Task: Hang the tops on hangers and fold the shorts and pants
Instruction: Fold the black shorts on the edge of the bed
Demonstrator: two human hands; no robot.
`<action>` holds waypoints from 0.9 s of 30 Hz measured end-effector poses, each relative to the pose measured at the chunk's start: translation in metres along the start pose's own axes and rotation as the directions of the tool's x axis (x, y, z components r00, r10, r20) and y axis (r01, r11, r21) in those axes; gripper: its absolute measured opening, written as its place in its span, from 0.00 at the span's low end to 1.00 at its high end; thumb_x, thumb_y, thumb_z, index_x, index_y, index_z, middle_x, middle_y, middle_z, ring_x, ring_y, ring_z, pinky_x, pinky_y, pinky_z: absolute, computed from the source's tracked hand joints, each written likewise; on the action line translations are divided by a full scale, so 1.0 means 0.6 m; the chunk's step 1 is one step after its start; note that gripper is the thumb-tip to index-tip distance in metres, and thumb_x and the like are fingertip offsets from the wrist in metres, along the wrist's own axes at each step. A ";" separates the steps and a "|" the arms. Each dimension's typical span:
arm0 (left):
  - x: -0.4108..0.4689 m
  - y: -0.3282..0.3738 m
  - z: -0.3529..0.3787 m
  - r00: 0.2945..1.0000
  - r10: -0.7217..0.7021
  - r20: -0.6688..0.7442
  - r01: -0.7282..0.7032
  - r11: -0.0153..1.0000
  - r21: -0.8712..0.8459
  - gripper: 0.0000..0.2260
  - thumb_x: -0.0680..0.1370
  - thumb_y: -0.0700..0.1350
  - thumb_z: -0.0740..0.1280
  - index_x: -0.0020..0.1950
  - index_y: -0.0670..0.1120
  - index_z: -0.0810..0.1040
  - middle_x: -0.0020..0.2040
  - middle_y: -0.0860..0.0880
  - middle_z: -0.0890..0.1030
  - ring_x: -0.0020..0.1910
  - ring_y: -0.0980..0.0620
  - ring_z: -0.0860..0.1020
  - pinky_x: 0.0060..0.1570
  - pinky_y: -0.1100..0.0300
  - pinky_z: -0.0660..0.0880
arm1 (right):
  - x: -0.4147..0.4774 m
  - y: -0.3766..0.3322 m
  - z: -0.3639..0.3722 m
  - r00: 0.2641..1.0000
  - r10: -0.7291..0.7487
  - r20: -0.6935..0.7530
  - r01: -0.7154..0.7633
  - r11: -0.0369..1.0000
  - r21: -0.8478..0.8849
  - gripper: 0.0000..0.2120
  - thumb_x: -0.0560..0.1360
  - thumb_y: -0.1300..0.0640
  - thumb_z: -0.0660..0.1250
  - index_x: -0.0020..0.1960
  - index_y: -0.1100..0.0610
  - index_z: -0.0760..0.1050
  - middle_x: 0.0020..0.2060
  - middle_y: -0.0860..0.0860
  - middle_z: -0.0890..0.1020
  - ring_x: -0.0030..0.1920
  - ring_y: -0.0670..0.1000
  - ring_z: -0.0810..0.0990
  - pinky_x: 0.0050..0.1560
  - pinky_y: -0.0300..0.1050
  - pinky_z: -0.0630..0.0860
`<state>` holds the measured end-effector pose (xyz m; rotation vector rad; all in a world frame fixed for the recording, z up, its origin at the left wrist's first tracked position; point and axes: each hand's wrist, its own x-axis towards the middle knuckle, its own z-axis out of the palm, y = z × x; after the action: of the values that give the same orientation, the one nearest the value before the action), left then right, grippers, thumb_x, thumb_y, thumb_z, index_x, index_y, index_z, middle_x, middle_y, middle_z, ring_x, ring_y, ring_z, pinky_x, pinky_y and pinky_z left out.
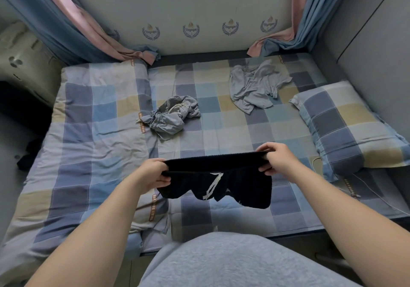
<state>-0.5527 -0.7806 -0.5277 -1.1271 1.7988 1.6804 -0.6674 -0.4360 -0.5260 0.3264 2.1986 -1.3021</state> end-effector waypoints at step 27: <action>-0.054 0.058 0.026 0.995 0.090 0.052 -0.051 0.860 -0.508 0.13 0.83 0.48 0.62 0.52 0.42 0.82 0.47 0.43 0.87 0.42 0.45 0.86 0.43 0.53 0.79 | -0.053 -0.094 0.025 0.869 -0.465 -0.169 0.358 0.827 -0.433 0.15 0.81 0.48 0.64 0.37 0.52 0.70 0.31 0.48 0.77 0.36 0.52 0.76 0.32 0.46 0.66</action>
<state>-0.5647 -0.7593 -0.4838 -1.1865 1.3964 2.2931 -0.6630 -0.4747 -0.4719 -0.1588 2.8118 -1.0266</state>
